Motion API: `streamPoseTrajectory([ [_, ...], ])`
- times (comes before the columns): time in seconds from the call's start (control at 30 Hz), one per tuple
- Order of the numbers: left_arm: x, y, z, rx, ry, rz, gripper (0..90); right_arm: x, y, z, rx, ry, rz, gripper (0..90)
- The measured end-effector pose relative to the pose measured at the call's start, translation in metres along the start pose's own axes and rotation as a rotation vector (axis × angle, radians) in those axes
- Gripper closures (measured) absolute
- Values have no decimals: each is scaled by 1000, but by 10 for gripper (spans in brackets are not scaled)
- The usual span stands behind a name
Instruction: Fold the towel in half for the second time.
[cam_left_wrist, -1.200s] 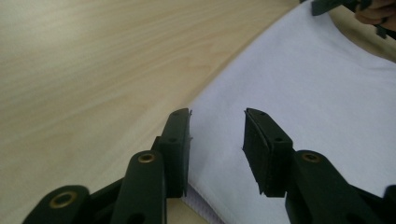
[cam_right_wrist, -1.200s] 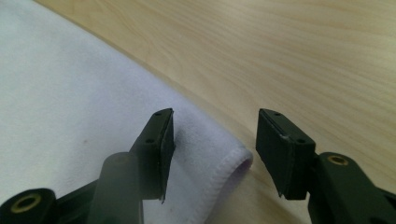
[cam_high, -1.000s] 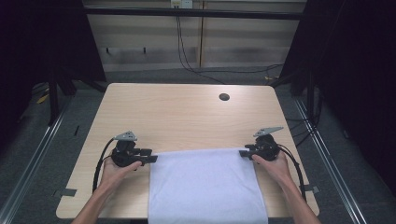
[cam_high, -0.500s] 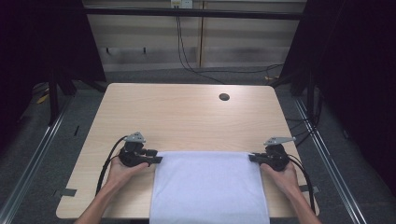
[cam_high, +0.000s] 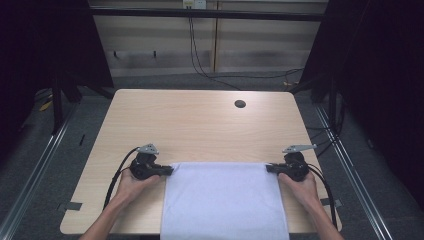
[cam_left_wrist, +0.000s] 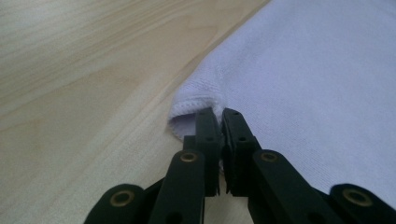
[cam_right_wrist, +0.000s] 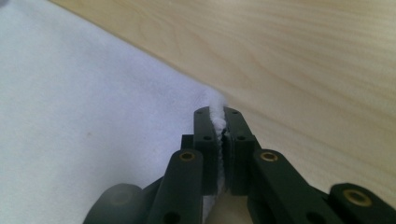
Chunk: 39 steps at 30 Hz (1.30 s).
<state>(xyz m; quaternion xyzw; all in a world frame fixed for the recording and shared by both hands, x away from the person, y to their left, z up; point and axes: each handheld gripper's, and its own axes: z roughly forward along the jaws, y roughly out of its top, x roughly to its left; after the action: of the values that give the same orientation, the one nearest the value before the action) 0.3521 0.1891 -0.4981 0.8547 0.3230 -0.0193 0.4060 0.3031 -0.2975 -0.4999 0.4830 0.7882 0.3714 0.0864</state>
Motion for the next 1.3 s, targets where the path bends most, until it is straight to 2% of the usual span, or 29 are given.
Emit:
streamPoseTrajectory([
  [0.03, 1, 2, -1, -11, 3, -6, 873, -3, 6, -4, -45, 30, 16, 860],
  [0.13, 7, 10, -5, -68, 1, -19, 875, -4, 18, -13, -106, 38, 25, 861],
  [0.17, 8, 13, -8, -75, 9, -12, 875, -5, 22, -16, -121, 40, 24, 860],
  [0.27, 10, 24, -16, -124, 12, -20, 876, -4, 32, -21, -145, 43, 18, 861],
  [0.3, 11, 27, -18, -132, 23, -6, 877, -4, 35, -22, -152, 33, 8, 861],
  [0.37, 13, 34, -23, -160, 24, -8, 877, -5, 41, -24, -166, 26, 6, 861],
  [0.43, 16, 41, -29, -176, 46, 4, 877, -7, 48, -27, -180, 23, 7, 861],
  [0.57, 26, 57, -41, -234, 66, -13, 877, -16, 66, -34, -225, 11, 15, 864],
  [0.73, 32, 79, -43, -239, 100, 8, 878, -22, 94, -34, -235, -7, -4, 864],
  [0.83, 38, 93, -50, -265, 108, 8, 879, -28, 109, -33, -250, -12, -9, 864],
  [0.97, 44, 114, -62, -305, 117, 13, 878, -36, 125, -36, -289, -3, 18, 864],
  [1.1, 40, 122, -65, -322, 127, 25, 878, -41, 135, -36, -303, -14, 9, 864],
  [1.2, 35, 121, -62, -327, 115, 37, 879, -44, 138, -37, -352, -2, 27, 864],
  [1.3, 34, 117, -61, -315, 121, 51, 879, -46, 135, -38, -337, -2, 23, 864],
])
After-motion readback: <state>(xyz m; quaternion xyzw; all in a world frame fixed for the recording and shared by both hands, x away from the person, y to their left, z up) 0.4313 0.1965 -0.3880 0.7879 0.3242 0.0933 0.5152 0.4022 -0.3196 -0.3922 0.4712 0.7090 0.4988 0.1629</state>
